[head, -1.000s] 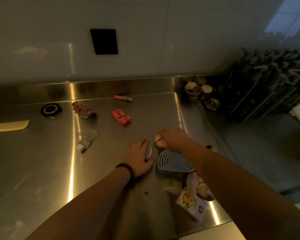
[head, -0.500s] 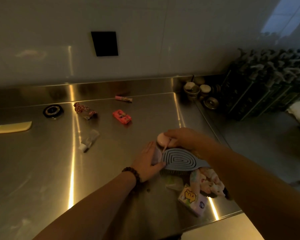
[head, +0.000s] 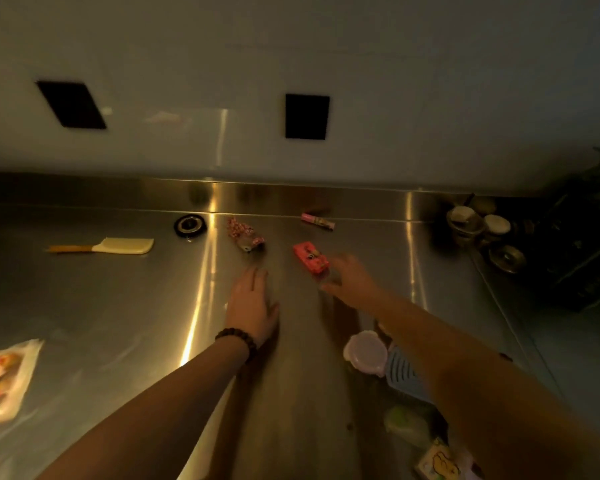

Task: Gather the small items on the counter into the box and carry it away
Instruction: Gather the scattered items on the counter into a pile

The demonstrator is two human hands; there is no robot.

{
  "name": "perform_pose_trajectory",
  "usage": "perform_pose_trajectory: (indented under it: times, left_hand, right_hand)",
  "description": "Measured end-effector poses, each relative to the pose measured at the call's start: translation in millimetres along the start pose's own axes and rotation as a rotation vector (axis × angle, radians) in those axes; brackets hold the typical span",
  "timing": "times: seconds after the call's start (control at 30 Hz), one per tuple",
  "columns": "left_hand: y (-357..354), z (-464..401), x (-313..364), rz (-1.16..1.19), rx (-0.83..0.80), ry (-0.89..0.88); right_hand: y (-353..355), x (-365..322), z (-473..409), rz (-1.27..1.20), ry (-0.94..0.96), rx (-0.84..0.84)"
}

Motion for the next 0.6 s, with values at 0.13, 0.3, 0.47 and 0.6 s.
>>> perform_pose_trajectory:
  times: [0.13,0.3,0.47,0.6]
  left_hand:
    - [6.9,-10.1,-35.2,-0.070,-0.005,0.142]
    - [5.8,-11.6,-44.7,-0.069,0.008,0.124]
    - [0.0,-12.6,-33.8,0.041,-0.042,0.068]
    - [-9.3,-18.7,-3.6,0.154,-0.117,0.010]
  right_hand:
    - [-11.4,-16.5,-36.0,-0.025,-0.032,0.038]
    - [-19.3,-24.1,-63.7,0.003,-0.004,0.049]
    - [-19.5,-19.7,-59.3,-0.061,-0.013,0.124]
    - [-2.6,2.8,-37.3,-0.185,-0.028,0.189]
Point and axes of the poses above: each hand's wrist, its own z-axis away from the middle knuckle, its own y-axis out of the back of the hand, x = y × z, the point moved 3 cm from there along -z, towards the middle knuckle, and after that the axes turned 13 degrees about z, right-handed, at the moved point
